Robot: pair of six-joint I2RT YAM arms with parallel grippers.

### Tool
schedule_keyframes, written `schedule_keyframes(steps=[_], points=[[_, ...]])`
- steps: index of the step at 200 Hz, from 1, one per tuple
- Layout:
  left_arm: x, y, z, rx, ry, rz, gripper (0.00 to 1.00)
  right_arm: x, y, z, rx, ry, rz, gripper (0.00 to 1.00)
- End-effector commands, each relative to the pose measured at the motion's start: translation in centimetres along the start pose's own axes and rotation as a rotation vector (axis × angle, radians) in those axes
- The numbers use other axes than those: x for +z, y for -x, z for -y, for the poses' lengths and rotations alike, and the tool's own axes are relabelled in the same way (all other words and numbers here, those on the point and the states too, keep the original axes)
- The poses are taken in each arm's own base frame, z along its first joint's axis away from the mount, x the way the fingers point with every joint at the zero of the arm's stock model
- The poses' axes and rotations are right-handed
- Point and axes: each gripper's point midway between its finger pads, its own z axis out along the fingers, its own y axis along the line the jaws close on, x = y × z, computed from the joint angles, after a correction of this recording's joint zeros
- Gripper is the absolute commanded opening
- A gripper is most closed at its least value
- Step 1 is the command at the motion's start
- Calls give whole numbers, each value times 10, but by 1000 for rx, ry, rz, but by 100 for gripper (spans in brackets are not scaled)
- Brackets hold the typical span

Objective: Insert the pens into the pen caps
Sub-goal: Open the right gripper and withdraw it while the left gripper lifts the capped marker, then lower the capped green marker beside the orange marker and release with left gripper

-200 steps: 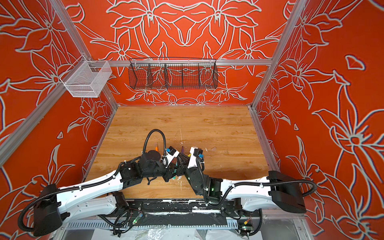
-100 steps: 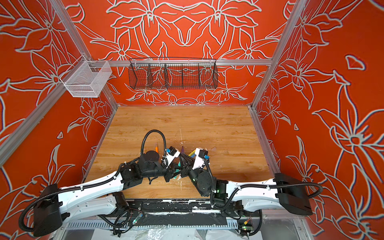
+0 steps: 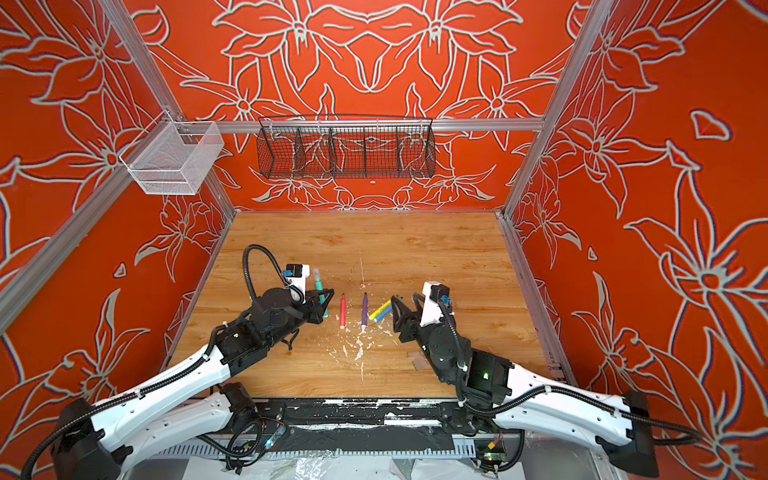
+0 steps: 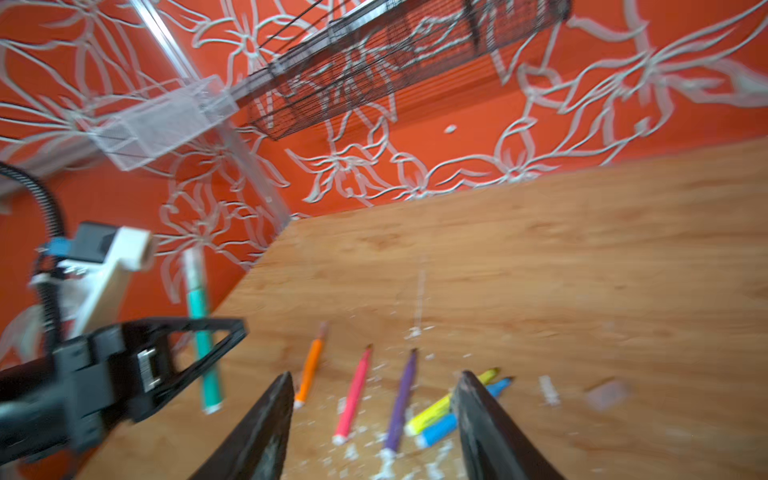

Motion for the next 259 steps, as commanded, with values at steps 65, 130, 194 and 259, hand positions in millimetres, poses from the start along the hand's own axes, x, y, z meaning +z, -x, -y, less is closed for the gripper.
schedule_keyframes(steps=[65,130,194,259], points=[[31,-75,-60,-34,299,-271,0,19,-21,153,-177,-502,-83,71],[54,-87,-72,-4,410,-358,0,3,-42,185,-138,-553,-36,68],[64,-80,-101,62,586,-347,0,0,-46,184,-125,-527,-23,69],[95,-82,-142,75,731,-459,0,16,-52,181,-160,-541,-103,67]])
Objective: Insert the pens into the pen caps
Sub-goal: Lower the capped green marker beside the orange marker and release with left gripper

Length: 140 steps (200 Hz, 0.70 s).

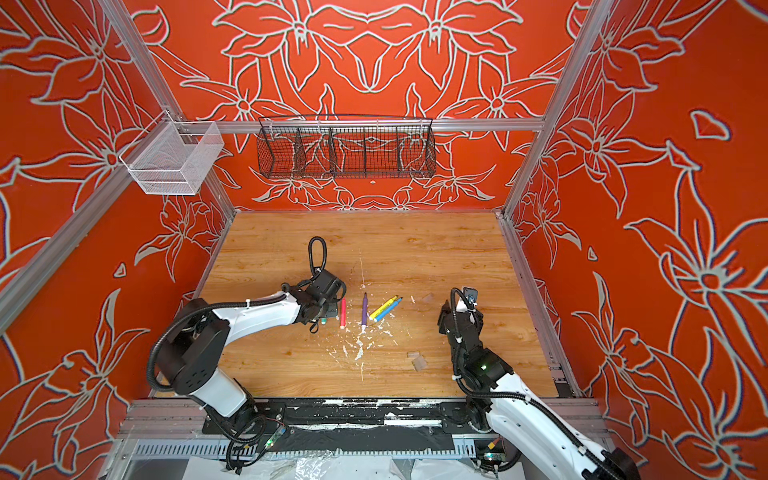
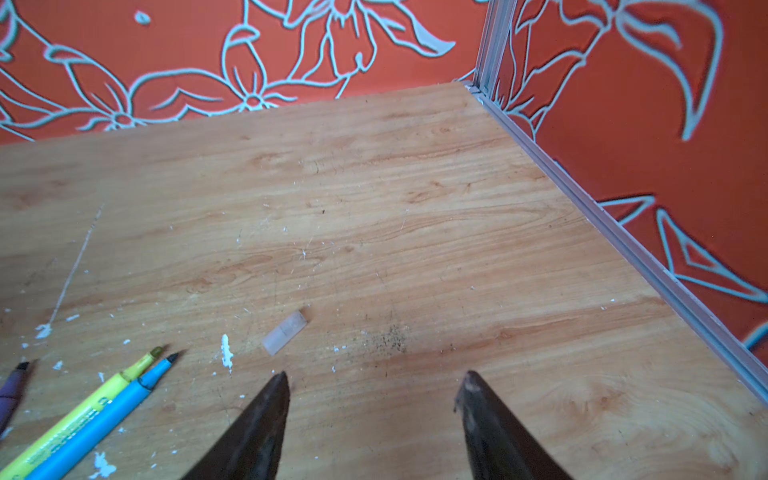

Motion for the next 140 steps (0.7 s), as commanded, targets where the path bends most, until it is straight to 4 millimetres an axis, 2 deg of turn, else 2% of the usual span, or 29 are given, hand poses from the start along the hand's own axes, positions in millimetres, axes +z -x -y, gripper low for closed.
schedule_keyframes(steps=[1,30,52,73,106,140], points=[[9,0,-11,35,91,-32,0,-1,17,-7,22,19,29,67],[18,-3,-15,39,129,-54,1,-2,17,-6,28,20,34,67],[19,-3,-18,33,133,-58,9,-3,17,-5,30,23,38,67],[16,-1,-19,26,134,-56,23,-4,18,-5,32,26,41,67],[-1,7,-20,19,120,-37,34,-4,18,-5,33,29,41,67],[-32,17,-20,4,72,-9,35,-4,18,-5,33,29,41,67]])
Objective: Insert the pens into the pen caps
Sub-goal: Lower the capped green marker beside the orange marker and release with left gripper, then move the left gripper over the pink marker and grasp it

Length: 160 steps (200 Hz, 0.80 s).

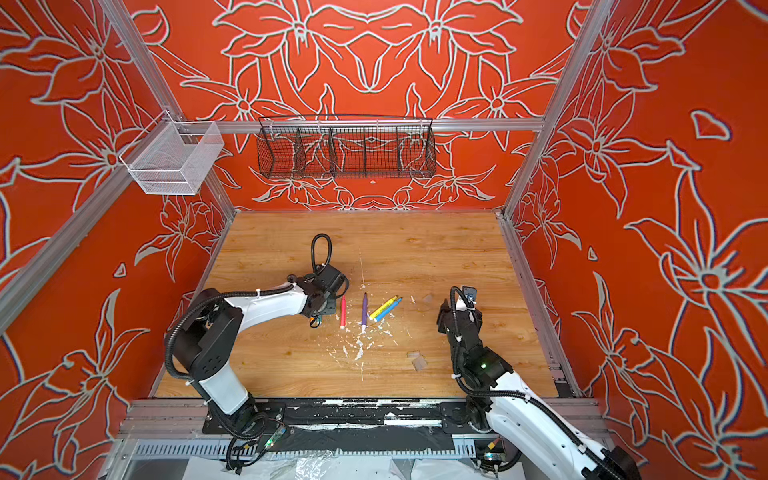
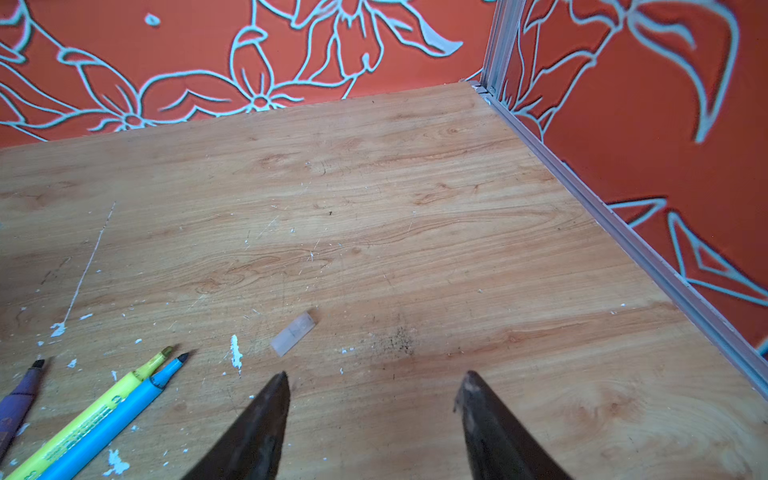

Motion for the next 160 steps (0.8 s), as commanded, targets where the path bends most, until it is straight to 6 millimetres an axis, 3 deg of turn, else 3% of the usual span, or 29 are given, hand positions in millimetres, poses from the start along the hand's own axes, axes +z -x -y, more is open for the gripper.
schedule_keyframes(steps=[1,36,65,104,160], points=[[-31,10,-7,-23,-22,28,35,-2,12,-2,19,9,29,67],[-74,6,6,12,-106,102,37,-2,12,-3,18,11,28,67],[-92,-7,30,63,-172,129,40,-2,11,-3,16,11,25,67],[-75,-26,48,84,-182,77,40,-2,11,-3,17,14,25,67],[-40,-48,58,98,-153,-4,40,-2,11,-3,15,14,24,67]])
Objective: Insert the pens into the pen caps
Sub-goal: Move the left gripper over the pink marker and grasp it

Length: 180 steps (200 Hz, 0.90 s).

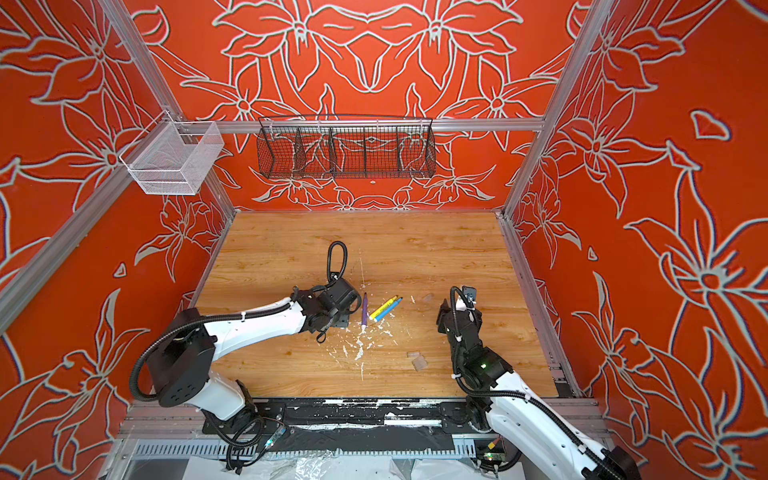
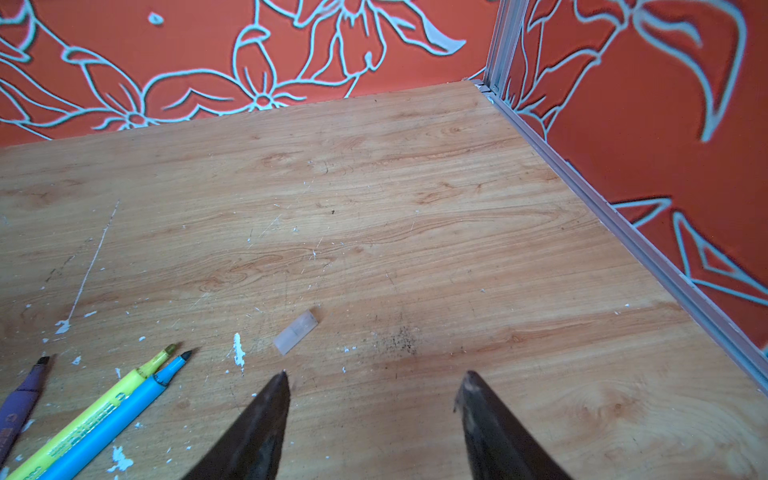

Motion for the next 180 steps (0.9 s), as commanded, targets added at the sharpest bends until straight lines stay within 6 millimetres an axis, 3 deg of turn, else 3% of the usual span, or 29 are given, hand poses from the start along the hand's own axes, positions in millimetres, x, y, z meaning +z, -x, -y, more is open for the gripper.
schedule_keyframes(steps=[1,102,180], points=[[12,-12,1,-24,6,-31,40,-2,12,-2,15,7,27,67],[50,-18,6,9,91,-101,39,-2,12,-3,15,11,28,67],[53,-21,0,10,115,-108,16,-2,12,-3,16,14,29,67]])
